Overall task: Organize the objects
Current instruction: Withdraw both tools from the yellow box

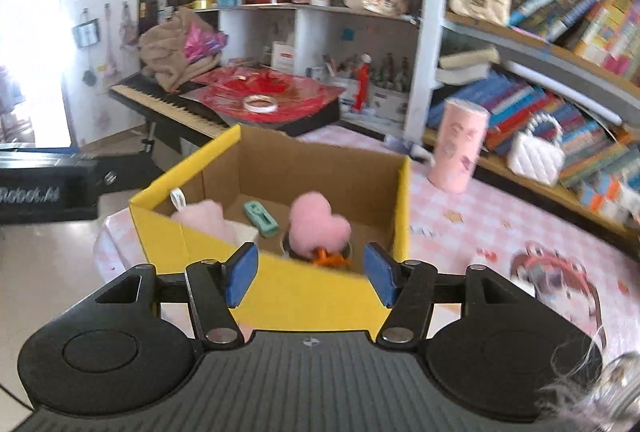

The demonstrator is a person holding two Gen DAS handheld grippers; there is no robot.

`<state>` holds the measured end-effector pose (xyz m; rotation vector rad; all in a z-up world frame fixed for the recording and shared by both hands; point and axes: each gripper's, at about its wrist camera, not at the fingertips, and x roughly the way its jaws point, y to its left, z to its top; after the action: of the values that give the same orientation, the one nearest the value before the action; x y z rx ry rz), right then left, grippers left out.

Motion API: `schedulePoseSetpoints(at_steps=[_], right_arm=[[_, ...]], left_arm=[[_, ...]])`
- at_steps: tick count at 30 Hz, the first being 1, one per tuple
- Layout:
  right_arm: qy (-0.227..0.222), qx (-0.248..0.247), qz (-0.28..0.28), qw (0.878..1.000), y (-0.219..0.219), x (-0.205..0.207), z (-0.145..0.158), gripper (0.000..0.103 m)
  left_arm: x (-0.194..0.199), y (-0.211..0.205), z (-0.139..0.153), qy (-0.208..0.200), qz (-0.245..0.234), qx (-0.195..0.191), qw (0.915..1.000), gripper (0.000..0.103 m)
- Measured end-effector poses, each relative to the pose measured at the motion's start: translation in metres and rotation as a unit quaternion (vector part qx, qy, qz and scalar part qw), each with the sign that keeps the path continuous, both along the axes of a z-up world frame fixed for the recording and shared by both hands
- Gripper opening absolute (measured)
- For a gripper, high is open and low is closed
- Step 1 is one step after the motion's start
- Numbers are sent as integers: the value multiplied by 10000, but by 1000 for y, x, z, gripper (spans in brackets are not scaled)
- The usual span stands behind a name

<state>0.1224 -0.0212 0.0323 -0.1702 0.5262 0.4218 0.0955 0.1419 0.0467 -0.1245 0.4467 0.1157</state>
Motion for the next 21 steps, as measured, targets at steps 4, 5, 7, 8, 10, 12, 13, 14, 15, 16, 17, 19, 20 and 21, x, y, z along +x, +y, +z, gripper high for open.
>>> schedulePoseSetpoints(at_steps=[4,5,7,8,10,12,13,14,15,16,17,19,20,21], right_arm=[[165,-31,-258,9995,-7,-20,-13,59],[195,-48,-323,9993,-8,-24,-16,60],[255,-61,-453,9986,-12,-34,-22,61],[291,-56,-510,9983,-14,-39,-24,62],[356,-48,-614,9975,-17,-49,-29,63],[418,-74,-670,9968,-18,-57,-34,63],[435,-89,-681,9967,-18,-61,-35,63],[440,-102,-684,9966,-18,-65,-36,64],[441,-117,-685,9966,-18,-70,-38,65],[435,-128,-688,9966,-18,-73,-38,66],[427,-130,-692,9966,-18,-77,-39,67],[423,-133,-702,9965,-19,-83,-40,68],[421,-144,-716,9964,-19,-86,-40,71],[421,-156,-743,9962,-20,-88,-41,72]], left_arm=[[-18,2,-15,248,1,86,9997,91],[-23,2,-18,306,1,86,9995,91],[-32,1,-26,450,13,78,9990,91],[-37,0,-30,528,8,68,9986,91],[-43,-3,-35,646,-47,51,9979,91],[-49,-4,-37,688,-125,93,9975,91],[-52,-5,-38,703,-136,118,9974,91],[-54,-6,-39,716,-145,118,9973,92],[-57,-7,-39,737,-165,106,9971,92],[-60,-8,-40,761,-185,98,9969,92],[-63,-9,-41,777,-194,102,9967,92],[-69,-12,-43,821,-247,97,9963,92],[-71,-13,-45,844,-280,84,9960,92],[-72,-14,-45,862,-313,68,9958,92]])
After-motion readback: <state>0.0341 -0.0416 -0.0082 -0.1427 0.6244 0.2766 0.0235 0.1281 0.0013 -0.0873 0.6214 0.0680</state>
